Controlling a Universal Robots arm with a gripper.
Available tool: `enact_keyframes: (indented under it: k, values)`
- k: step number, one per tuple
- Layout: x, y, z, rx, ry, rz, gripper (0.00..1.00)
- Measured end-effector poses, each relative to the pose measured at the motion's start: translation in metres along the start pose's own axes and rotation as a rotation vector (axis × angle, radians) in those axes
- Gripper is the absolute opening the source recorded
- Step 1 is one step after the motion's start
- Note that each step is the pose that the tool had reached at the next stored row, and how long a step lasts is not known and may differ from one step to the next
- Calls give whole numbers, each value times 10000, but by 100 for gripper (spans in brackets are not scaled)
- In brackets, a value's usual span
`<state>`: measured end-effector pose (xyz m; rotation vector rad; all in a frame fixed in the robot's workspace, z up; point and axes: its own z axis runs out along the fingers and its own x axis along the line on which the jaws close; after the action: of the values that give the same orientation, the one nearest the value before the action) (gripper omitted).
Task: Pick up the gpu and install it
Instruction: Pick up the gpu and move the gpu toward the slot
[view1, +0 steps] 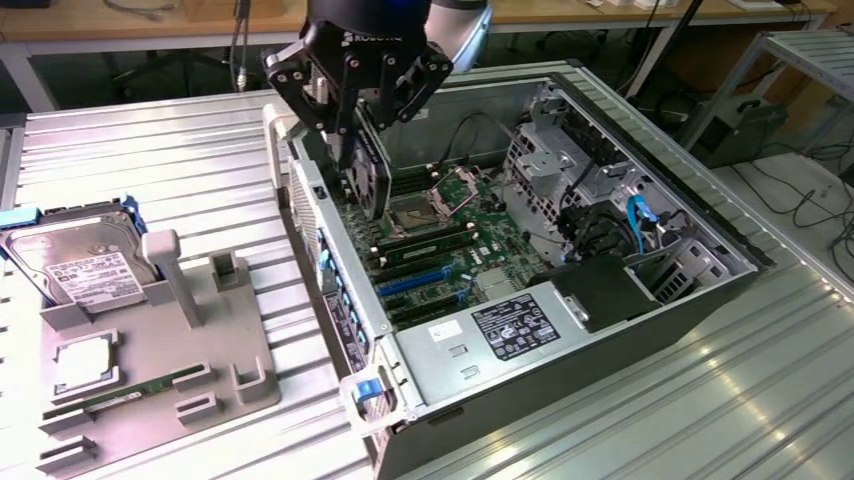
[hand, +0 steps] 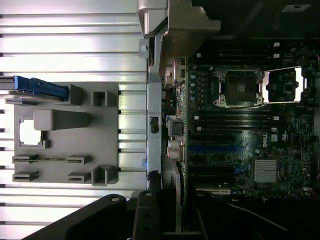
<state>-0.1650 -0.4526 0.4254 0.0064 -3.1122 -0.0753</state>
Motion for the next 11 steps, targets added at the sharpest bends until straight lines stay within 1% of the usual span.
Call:
enact_keyframes:
  k: [1,2,3,4,6,7,11]
  values:
    - [-54,0,-1,1,0,0,28]
    - [-221,-1,-5,1,0,-6,28]
    - [-306,-1,-8,1,0,-7,28]
    - [-344,-1,-9,1,1,-7,28]
    - [-489,-2,-13,1,1,-9,28]
    - [-538,-2,-14,1,1,-12,28]
    - [-570,-2,-14,0,0,-12,28]
